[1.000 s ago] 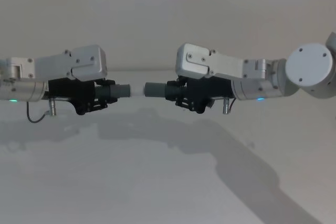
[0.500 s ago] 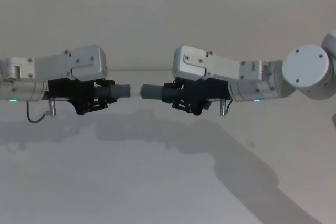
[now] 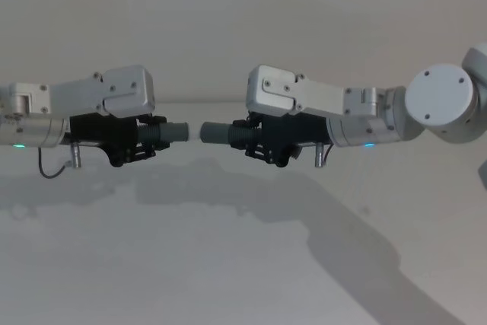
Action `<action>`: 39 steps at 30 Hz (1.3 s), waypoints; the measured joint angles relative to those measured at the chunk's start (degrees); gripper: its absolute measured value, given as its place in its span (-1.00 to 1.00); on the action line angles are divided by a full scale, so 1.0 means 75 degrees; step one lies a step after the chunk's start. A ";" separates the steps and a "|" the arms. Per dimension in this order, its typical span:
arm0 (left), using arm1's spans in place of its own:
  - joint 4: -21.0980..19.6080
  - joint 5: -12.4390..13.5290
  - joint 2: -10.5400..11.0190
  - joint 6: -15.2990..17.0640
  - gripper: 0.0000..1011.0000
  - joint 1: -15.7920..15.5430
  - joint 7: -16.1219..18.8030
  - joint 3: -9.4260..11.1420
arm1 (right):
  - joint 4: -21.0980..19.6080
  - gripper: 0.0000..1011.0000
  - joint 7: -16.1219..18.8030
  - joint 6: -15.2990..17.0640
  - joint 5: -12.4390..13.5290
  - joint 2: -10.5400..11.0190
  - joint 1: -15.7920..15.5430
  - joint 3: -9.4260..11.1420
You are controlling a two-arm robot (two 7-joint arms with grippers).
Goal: Use both hands to pick up one end of the pipe from the table, align the ends, and insert them.
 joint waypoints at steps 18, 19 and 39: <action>-0.0001 -0.0001 -0.0001 0.0000 -0.34 0.0000 0.0001 0.0001 | 0.0133 -0.50 -0.0005 -0.0031 -0.0007 -0.0063 0.0107 -0.0035; -0.0001 -0.0001 0.0000 0.0000 -0.34 0.0000 0.0001 0.0001 | 0.0133 -0.50 -0.0005 -0.0031 -0.0007 -0.0063 0.0107 -0.0035; 0.0000 0.0000 0.0000 0.0000 -0.34 0.0000 -0.0001 0.0001 | 0.0311 -0.50 0.0064 0.0017 0.0055 -0.0136 0.0189 -0.0111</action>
